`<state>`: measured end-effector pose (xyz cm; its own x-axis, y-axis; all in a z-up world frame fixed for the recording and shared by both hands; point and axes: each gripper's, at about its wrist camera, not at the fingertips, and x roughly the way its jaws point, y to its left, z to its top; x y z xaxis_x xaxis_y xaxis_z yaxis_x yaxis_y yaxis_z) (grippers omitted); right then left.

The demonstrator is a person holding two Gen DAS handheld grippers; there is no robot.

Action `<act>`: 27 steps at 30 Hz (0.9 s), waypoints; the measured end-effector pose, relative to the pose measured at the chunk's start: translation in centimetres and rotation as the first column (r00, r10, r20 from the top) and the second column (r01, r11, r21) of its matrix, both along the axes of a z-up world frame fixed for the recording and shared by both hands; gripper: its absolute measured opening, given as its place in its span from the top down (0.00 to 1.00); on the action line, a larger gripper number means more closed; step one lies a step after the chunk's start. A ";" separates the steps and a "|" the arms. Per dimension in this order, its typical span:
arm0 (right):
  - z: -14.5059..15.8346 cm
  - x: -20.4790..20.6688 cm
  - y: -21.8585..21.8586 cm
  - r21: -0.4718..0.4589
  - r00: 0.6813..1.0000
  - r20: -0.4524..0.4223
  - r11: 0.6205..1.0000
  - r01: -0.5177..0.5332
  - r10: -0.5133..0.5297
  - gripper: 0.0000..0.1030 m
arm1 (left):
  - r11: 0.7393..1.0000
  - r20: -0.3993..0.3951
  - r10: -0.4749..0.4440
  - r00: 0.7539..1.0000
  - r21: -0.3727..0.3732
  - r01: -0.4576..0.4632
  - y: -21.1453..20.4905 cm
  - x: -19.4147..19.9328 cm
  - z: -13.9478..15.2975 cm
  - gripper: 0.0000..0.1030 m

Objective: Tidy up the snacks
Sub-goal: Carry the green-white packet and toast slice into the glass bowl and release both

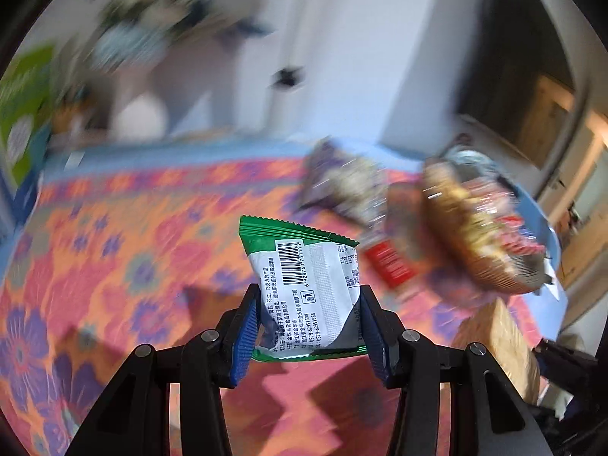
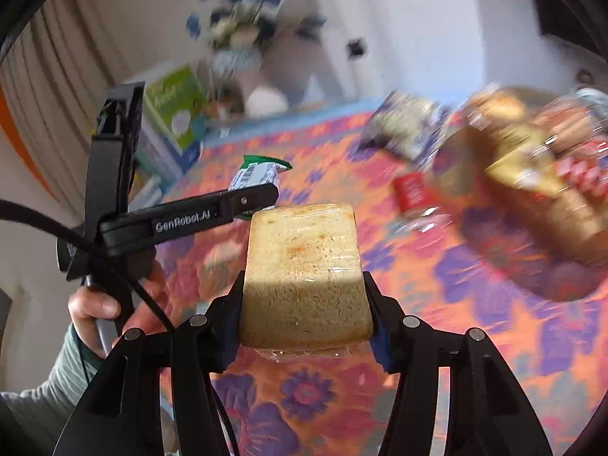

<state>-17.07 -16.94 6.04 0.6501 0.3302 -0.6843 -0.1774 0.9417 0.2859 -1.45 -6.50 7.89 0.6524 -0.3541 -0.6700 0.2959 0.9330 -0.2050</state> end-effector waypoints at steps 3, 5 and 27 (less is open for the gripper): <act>3.2 -1.0 -3.4 0.008 0.993 0.089 0.997 0.074 -0.074 0.48 | 0.997 0.037 -0.074 0.997 0.008 0.073 -3.9 0.7 2.3 0.53; 4.8 -1.3 -6.0 0.011 0.981 0.135 0.991 0.136 -0.137 0.48 | 0.992 0.045 -0.123 0.991 0.003 0.123 -6.8 1.7 3.4 0.53; 7.1 5.7 -25.4 0.050 0.812 0.110 0.819 0.571 -0.573 0.37 | 0.956 0.057 -0.290 0.955 -0.027 0.292 -19.5 10.0 5.1 0.20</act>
<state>-11.41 -42.34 13.16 0.7977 -0.1171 -0.5916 0.3599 0.8796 0.3112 8.53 -25.95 12.96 0.5509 -0.5561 -0.6223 0.5648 0.7974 -0.2126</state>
